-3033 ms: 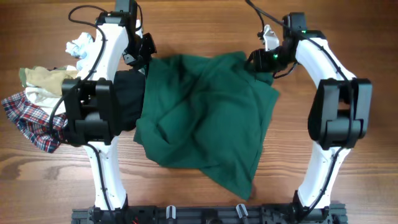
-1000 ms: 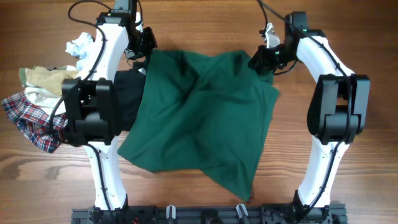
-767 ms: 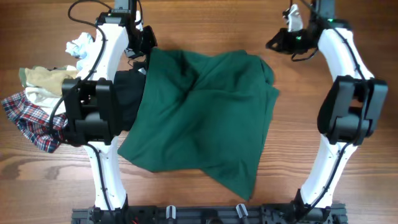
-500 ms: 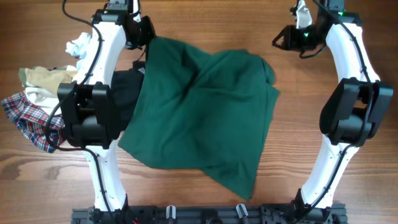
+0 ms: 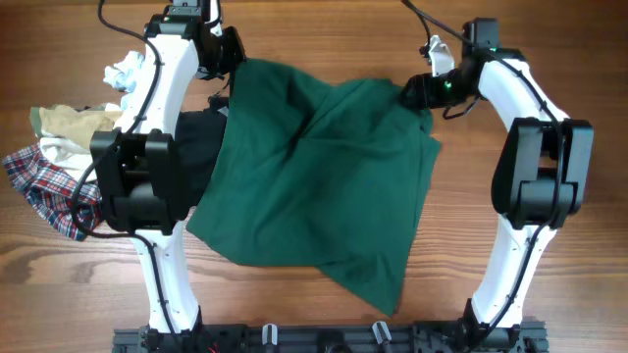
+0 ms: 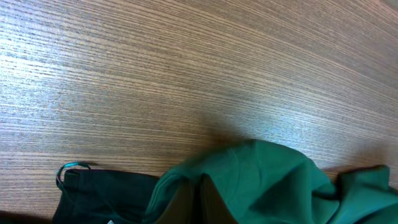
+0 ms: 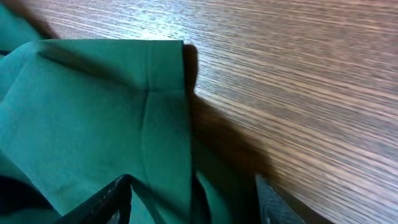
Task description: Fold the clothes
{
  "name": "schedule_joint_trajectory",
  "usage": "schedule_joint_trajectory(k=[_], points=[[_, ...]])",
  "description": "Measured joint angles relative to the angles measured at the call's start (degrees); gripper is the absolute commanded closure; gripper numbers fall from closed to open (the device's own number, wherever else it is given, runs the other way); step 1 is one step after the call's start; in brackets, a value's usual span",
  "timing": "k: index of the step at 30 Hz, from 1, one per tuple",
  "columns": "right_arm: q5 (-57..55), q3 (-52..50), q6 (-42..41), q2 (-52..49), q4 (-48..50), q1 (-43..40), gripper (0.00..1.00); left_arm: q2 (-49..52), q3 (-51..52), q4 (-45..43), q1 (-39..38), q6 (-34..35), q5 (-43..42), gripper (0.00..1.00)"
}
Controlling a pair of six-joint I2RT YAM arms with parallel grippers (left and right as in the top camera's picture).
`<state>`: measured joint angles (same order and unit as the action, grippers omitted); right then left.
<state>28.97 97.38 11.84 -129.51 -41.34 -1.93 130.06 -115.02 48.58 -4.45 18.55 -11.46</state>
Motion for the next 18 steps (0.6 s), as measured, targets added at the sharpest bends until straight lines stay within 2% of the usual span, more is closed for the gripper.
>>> schedule_joint_trajectory(k=[1, 2, 3, 8, 12, 14, 18], points=[[0.17, -0.02, -0.04, 0.0, 0.7, 0.33, 0.62, 0.0, 0.0, 0.02, 0.0, 0.0, 0.0, 0.96], [0.2, -0.02, -0.28, 0.0, 0.94, 0.52, 0.84, 0.0, 0.0, 0.02, 0.0, 0.0, 0.02, 0.96], [0.22, -0.04, -0.63, 0.0, 1.4, 0.87, 0.96, 0.0, 0.0, 0.04, 0.0, 0.0, 0.02, 0.96], [0.59, 0.72, -1.92, 0.0, -0.11, 0.92, 0.96, 0.0, 0.0, 0.26, 0.0, 0.0, 0.02, 0.96], [0.17, 11.41, -2.14, 0.96, -5.75, -3.04, 0.96, 0.0, 0.0, -1.29, 0.0, 0.0, 0.28, 0.96], [-0.92, 15.17, -2.1, 3.26, -4.9, -5.6, 0.96, 0.0, 0.0, -3.63, -0.04, 0.0, 0.33, 0.96], [-2.93, 15.54, -1.99, 3.96, -0.83, -6.03, 0.96, 0.0, 0.02, -10.51, -0.15, 0.0, 0.46, 0.96]])
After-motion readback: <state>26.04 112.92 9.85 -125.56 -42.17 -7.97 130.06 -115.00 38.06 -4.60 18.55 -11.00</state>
